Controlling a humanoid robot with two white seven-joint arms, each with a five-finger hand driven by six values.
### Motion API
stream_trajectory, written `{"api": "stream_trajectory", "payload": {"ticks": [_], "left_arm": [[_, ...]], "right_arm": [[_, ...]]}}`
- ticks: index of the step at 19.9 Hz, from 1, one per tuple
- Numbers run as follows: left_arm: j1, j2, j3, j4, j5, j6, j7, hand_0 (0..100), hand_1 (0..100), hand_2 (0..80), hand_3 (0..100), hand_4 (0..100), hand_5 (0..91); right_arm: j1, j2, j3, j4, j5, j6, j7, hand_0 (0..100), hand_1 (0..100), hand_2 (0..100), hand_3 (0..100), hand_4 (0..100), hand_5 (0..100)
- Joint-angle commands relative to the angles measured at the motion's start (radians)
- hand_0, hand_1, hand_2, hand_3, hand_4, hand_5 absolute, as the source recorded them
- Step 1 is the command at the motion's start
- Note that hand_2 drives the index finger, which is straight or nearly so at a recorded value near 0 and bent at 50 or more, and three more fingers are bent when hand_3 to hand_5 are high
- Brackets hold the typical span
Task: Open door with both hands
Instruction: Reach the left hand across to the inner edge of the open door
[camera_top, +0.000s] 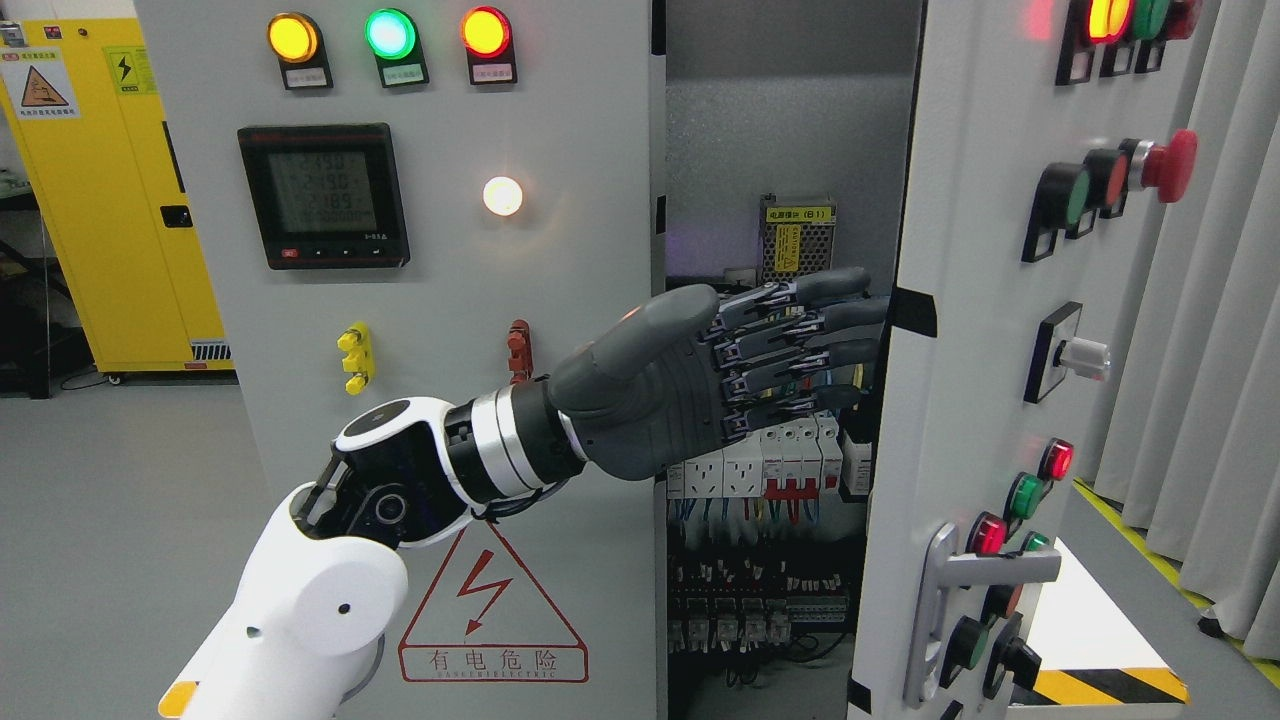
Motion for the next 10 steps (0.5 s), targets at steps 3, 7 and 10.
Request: {"api": "stream_trajectory", "payload": {"ticks": [3,7,10], "left_arm": [[-0.028,-0.117,-0.062,0.083,-0.001,-0.007,0.0,12,56,0.0,0,0,0.0],[-0.028,-0.131,-0.073,0.086,-0.003,-0.007,0.0,12,56,0.0,0,0,0.0],[-0.028,-0.139,-0.075,0.089,-0.003,-0.007,0.0,12,56,0.0,0,0,0.0]], "right_arm": [[-0.028,0.032,0.008,0.0,0.0,-0.001,-0.001,0,50,4,0,0,0],[-0.028,0.032,0.008,0.0,0.0,-0.001,-0.001,0,50,4,0,0,0],[-0.028,0.032,0.008,0.0,0.0,-0.001,-0.001,0,50,4,0,0,0]]}}
